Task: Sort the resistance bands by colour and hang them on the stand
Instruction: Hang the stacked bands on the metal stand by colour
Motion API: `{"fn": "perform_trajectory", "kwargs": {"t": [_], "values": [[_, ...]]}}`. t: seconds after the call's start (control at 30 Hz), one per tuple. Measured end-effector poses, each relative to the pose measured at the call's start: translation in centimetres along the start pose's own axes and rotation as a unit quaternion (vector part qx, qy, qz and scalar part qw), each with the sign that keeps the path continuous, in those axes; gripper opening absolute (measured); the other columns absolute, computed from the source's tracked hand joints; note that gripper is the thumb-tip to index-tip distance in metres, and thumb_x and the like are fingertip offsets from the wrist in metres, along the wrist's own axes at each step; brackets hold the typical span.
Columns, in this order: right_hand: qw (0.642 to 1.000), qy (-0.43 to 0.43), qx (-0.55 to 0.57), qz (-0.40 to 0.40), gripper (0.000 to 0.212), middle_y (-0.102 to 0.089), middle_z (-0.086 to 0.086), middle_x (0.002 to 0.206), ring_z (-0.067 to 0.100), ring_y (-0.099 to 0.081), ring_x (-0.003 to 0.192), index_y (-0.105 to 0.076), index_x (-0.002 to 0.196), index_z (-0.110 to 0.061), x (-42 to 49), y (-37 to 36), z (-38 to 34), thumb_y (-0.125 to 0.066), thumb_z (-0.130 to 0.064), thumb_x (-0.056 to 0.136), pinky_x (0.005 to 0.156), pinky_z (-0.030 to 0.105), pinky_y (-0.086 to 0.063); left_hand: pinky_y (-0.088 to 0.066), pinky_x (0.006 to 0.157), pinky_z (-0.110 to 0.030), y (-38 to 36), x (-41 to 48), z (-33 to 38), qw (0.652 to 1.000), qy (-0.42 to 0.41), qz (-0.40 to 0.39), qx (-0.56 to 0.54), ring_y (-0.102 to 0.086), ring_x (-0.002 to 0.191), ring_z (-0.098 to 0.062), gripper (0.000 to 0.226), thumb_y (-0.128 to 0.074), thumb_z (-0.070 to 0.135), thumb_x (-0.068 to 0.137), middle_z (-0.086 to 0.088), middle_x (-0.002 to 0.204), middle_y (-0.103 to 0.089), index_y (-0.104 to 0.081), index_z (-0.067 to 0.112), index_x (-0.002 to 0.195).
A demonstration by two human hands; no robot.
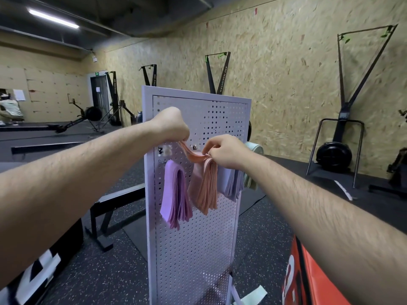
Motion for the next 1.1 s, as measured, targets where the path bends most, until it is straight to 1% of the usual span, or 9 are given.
{"fn": "perform_trajectory", "kwargs": {"t": [0.1,0.17,0.23,0.33,0.5,0.63,0.83,0.93,1.1], "values": [[1.000,0.005,-0.012,-0.012,0.030,-0.065,-0.009,0.070,0.010,-0.057,0.057,-0.074,0.091,-0.028,0.0,-0.2,-0.1,-0.045,-0.019,0.089,0.050,0.021,-0.043,-0.045,0.056,-0.030,-0.9,-0.1,-0.2,0.999,0.002,-0.020,0.033,-0.055,0.060,-0.021,0.020,-0.064,0.007,0.071,-0.013,0.082,-0.076,-0.076,-0.002,0.085],[1.000,0.014,-0.014,-0.018,0.026,-0.072,-0.007,0.083,0.014,-0.065,0.074,-0.074,0.092,-0.027,0.1,-0.3,-0.3,-0.048,-0.025,0.089,0.064,0.027,-0.055,-0.047,0.056,-0.029,-1.2,-0.3,-0.3,0.998,0.002,-0.038,0.055,-0.055,0.058,-0.021,0.014,-0.070,0.015,0.077,-0.008,0.072,-0.071,-0.074,0.001,0.080],[1.000,0.018,-0.012,-0.018,0.024,-0.073,-0.007,0.092,0.014,-0.067,0.084,-0.074,0.094,-0.027,0.3,-0.6,-0.4,-0.051,-0.028,0.090,0.074,0.029,-0.056,-0.049,0.059,-0.029,-1.5,-0.3,-0.3,0.996,-0.006,-0.051,0.070,-0.058,0.061,-0.021,0.020,-0.074,0.024,0.080,-0.009,0.077,-0.074,-0.075,0.004,0.086],[0.999,0.026,-0.018,-0.021,0.014,-0.072,-0.008,0.091,0.012,-0.066,0.083,-0.073,0.091,-0.027,0.5,-1.2,-0.2,-0.059,-0.028,0.092,0.073,0.026,-0.054,-0.046,0.061,-0.030,-2.0,-0.3,-0.2,0.995,-0.019,-0.060,0.075,-0.055,0.064,-0.021,0.023,-0.071,0.025,0.080,-0.008,0.078,-0.071,-0.076,0.006,0.093],[1.000,0.015,0.024,-0.012,0.008,-0.074,-0.010,0.088,0.008,-0.068,0.086,-0.075,0.087,-0.028,0.8,-1.4,0.7,-0.068,-0.023,0.088,0.077,0.025,-0.054,-0.043,0.056,-0.029,-3.0,-0.6,-0.2,0.993,-0.033,-0.079,0.084,-0.052,0.061,-0.021,0.019,-0.065,0.020,0.077,-0.007,0.074,-0.067,-0.077,0.009,0.087],[1.000,0.019,0.017,-0.011,0.008,-0.073,-0.012,0.087,0.006,-0.067,0.086,-0.077,0.085,-0.029,0.9,-1.3,0.5,-0.071,-0.023,0.085,0.077,0.024,-0.054,-0.047,0.059,-0.030,-4.2,-0.7,-0.2,0.989,-0.051,-0.098,0.097,-0.057,0.065,-0.019,0.016,-0.068,0.022,0.075,-0.010,0.090,-0.075,-0.078,0.014,0.085],[1.000,0.022,0.020,-0.003,0.008,-0.072,-0.014,0.089,0.003,-0.065,0.083,-0.072,0.087,-0.033,1.0,-1.5,0.6,-0.071,-0.025,0.085,0.071,0.024,-0.054,-0.059,0.070,-0.035,-6.0,-1.5,0.5,0.976,-0.073,-0.154,0.136,-0.070,0.075,-0.022,0.014,-0.071,0.026,0.076,-0.002,0.090,-0.076,-0.077,0.021,0.088],[0.999,0.026,0.032,0.009,0.006,-0.070,-0.013,0.091,0.005,-0.065,0.085,-0.069,0.088,-0.033,0.9,-1.4,0.9,-0.072,-0.029,0.085,0.072,0.025,-0.055,-0.051,0.065,-0.032,-7.0,-2.1,0.9,0.964,-0.086,-0.182,0.174,-0.060,0.069,-0.018,0.018,-0.077,0.031,0.072,-0.002,0.083,-0.072,-0.075,0.019,0.086],[0.999,0.030,0.033,0.016,0.006,-0.070,-0.012,0.090,0.007,-0.065,0.086,-0.068,0.082,-0.033,0.7,-1.3,0.8,-0.072,-0.030,0.085,0.074,0.026,-0.055,-0.038,0.087,-0.038,-8.3,-2.3,1.6,0.926,-0.139,-0.129,0.327,-0.054,0.072,-0.016,0.019,-0.068,0.039,0.079,0.007,0.069,-0.056,-0.058,0.025,0.070]]}}
Point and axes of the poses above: each hand's wrist, its own x-axis towards the middle knuckle, its own y-axis out of the back of the hand, z = x × y, the point moved 8 cm from there along x, towards the middle knuckle
